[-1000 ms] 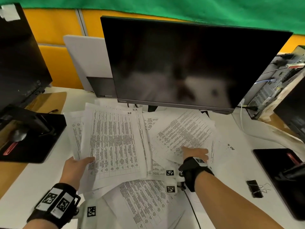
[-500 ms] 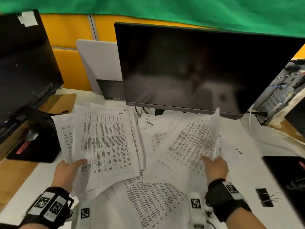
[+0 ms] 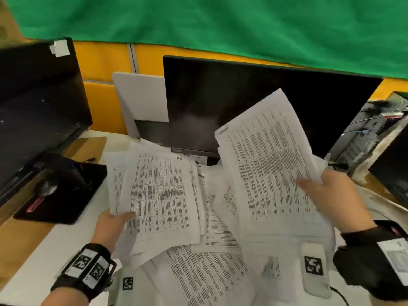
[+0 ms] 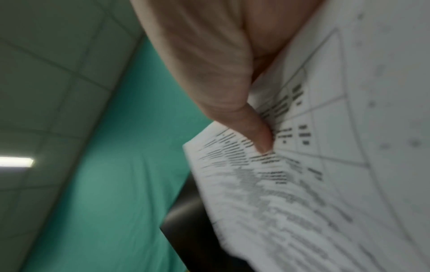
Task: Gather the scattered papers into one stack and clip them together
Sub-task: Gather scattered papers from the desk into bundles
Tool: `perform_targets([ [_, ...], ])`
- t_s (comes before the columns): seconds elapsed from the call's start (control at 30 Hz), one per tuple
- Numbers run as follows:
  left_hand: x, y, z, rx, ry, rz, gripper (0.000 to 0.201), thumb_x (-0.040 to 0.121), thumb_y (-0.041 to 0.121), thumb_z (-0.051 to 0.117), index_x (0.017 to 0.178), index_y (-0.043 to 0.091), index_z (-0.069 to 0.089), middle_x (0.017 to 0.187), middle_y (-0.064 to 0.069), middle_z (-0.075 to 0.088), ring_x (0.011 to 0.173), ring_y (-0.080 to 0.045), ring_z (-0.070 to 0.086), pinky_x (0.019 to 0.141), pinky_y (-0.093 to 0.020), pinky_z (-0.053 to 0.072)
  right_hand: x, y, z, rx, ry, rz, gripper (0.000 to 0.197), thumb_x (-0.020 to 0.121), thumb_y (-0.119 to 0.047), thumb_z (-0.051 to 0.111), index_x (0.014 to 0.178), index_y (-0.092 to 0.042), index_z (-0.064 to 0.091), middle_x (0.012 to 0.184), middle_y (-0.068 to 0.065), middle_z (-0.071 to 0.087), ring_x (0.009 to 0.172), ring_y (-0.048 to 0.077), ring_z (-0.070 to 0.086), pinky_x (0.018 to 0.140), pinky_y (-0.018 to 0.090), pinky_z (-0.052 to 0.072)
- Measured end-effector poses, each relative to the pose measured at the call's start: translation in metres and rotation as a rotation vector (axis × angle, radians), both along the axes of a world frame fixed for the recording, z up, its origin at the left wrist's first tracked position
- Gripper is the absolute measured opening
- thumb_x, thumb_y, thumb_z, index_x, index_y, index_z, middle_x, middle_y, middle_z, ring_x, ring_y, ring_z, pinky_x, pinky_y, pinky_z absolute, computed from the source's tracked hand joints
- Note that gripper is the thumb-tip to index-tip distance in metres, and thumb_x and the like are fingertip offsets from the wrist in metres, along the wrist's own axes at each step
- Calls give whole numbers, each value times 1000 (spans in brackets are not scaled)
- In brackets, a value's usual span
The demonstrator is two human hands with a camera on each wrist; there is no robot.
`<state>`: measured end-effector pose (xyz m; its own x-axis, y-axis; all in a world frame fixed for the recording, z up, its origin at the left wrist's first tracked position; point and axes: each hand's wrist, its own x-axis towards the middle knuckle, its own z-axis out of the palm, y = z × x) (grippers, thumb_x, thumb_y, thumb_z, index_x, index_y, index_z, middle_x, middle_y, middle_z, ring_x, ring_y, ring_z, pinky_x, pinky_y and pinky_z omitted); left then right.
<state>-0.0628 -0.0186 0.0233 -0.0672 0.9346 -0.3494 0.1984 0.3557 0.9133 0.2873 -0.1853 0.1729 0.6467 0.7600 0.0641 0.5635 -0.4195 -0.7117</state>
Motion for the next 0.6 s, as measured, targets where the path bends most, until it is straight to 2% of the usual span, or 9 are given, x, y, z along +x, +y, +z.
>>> perform_targets([
  [0.07, 9, 0, 3, -26, -14, -57, 23, 85, 3, 63, 107, 4, 60, 86, -5, 64, 83, -26, 59, 77, -33, 46, 8, 7, 18, 115, -6, 19, 23, 88, -18, 64, 68, -13, 54, 65, 7, 57, 59, 23, 55, 50, 25, 39],
  [0.13, 18, -3, 9, -46, -21, -113, 8, 85, 4, 63, 87, 8, 57, 80, -3, 61, 74, -20, 58, 62, -28, 43, 14, 16, 29, 190, 6, 40, 14, 88, -20, 65, 86, -6, 62, 75, 9, 63, 67, 22, 61, 52, 24, 42],
  [0.2, 23, -6, 11, -67, -22, -182, 8, 84, 4, 63, 91, 7, 60, 86, -11, 66, 80, -27, 63, 61, -29, 46, 19, 25, 33, 216, 43, 112, 15, 88, -21, 64, 102, -15, 66, 85, 1, 68, 75, 12, 65, 58, 23, 47],
  [0.23, 25, -7, 12, -72, -23, -221, 11, 84, 4, 63, 94, 5, 62, 89, -14, 69, 84, -30, 65, 62, -29, 48, 20, 31, 32, 212, 59, 144, 15, 88, -21, 65, 103, -20, 67, 88, -2, 70, 77, 12, 68, 61, 24, 50],
  [0.3, 28, -13, 15, -95, -63, -286, 11, 85, 8, 64, 95, 6, 64, 88, -14, 73, 82, -29, 69, 61, -28, 51, 20, 42, 29, 147, 112, 203, 8, 87, -21, 66, 94, -24, 68, 84, -4, 73, 69, 11, 71, 59, 23, 53],
  [0.37, 32, -17, 16, -140, -162, -328, 23, 87, 21, 65, 104, 6, 66, 91, -13, 76, 84, -30, 73, 69, -34, 56, 18, 53, 19, 9, 156, 277, 6, 87, -20, 66, 88, -26, 67, 81, -7, 72, 61, 3, 70, 55, 18, 53],
  [0.43, 37, -22, 18, -152, -233, -370, 33, 87, 35, 62, 109, 11, 67, 97, -11, 76, 90, -27, 73, 79, -37, 56, 16, 62, 4, -113, 166, 315, 7, 86, -21, 67, 88, -27, 68, 81, -8, 74, 63, 3, 71, 65, 24, 56],
  [0.5, 42, -26, 17, -171, -285, -415, 35, 83, 40, 66, 108, 14, 66, 94, -7, 76, 84, -19, 74, 71, -31, 58, 14, 69, -15, -158, 215, 340, 12, 86, -18, 67, 93, -27, 69, 84, -7, 75, 68, 6, 73, 70, 29, 56],
  [0.6, 47, -36, 20, -185, -362, -463, 27, 78, 27, 69, 100, 12, 65, 83, -7, 76, 67, -14, 73, 54, -24, 55, 9, 73, -39, -162, 273, 333, 17, 85, -13, 67, 97, -25, 70, 86, -6, 76, 68, 5, 73, 67, 27, 57],
])
